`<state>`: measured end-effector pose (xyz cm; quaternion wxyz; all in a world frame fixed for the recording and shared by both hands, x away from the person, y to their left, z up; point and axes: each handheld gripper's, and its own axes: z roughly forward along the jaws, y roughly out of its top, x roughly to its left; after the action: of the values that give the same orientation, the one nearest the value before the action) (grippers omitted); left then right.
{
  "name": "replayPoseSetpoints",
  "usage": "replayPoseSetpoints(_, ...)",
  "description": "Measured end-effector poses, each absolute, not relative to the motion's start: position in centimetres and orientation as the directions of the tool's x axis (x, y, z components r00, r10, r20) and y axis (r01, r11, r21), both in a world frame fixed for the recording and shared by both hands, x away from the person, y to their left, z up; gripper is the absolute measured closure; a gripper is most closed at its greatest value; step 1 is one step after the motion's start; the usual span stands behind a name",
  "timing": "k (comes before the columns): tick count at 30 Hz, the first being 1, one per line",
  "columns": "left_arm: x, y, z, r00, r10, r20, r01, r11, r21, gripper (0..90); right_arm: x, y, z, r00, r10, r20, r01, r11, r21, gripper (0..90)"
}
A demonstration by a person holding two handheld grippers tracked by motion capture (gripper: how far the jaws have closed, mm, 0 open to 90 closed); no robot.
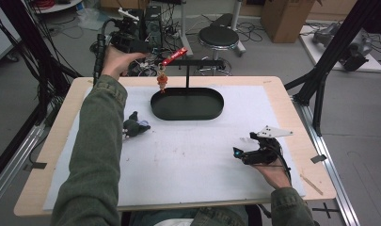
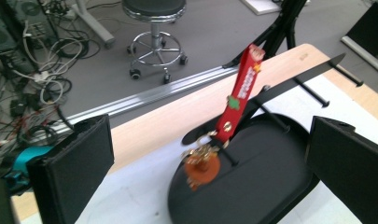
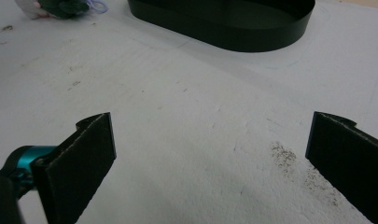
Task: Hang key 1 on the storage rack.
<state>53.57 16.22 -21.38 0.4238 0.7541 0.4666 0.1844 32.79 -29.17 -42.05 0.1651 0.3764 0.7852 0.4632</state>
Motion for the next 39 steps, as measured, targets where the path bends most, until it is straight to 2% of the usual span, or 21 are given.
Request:
replayPoseSetpoints(29,47.2,21.6,-25.0,0.545,0.826,-0.145,0.559,-0.230,0.797,1.7,32.8,-28.4,-42.4,-0.676,0.733,0.075,0.440,0.321,0.839,0.5)
replayPoseSetpoints(39,45.0,23.2,-27.1,0.563,0.815,-0.135,0.584,-0.277,0.763,1.7,32.7,-28.3,-42.3,-0.679,0.730,0.079,0.441,0.319,0.839,0.5)
